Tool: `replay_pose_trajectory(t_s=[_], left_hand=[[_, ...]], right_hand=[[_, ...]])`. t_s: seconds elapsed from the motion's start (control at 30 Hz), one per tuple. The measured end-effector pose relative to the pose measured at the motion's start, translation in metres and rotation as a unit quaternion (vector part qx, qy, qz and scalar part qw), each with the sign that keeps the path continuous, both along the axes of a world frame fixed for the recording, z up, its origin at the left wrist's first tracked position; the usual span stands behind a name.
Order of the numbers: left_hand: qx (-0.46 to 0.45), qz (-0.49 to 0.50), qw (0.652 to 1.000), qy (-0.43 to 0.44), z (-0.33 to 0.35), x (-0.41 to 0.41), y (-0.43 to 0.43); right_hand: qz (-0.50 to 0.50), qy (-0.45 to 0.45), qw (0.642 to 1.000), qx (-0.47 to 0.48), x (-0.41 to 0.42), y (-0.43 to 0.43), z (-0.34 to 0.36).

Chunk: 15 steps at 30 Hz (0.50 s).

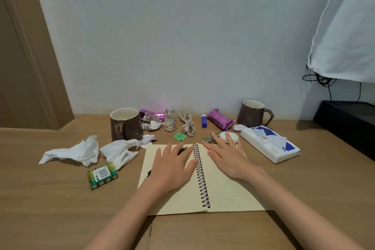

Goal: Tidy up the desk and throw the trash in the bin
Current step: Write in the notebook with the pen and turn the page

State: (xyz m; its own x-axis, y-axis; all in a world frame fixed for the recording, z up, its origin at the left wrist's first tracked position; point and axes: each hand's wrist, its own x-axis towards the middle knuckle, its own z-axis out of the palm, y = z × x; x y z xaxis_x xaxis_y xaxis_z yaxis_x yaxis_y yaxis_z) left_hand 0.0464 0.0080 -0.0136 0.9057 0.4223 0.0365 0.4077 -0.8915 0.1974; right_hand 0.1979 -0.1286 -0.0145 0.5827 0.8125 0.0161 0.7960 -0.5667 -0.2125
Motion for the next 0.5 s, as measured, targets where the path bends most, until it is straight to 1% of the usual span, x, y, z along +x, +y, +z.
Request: replay_pose_trajectory(t_s=[0.33,0.4,0.5], left_hand=[[-0.009,-0.013,1.0,-0.011,0.004,-0.002,0.002],[-0.02,-0.017,0.999,-0.03,0.006,-0.003,0.003],[-0.041,-0.016,0.995,-0.086,0.008,-0.006,0.004]], right_hand=[[-0.012,0.005,1.0,0.005,0.031,0.018,0.003],[-0.01,0.009,1.0,0.012,0.036,0.018,0.004],[0.0,0.016,1.0,0.02,0.038,0.015,0.006]])
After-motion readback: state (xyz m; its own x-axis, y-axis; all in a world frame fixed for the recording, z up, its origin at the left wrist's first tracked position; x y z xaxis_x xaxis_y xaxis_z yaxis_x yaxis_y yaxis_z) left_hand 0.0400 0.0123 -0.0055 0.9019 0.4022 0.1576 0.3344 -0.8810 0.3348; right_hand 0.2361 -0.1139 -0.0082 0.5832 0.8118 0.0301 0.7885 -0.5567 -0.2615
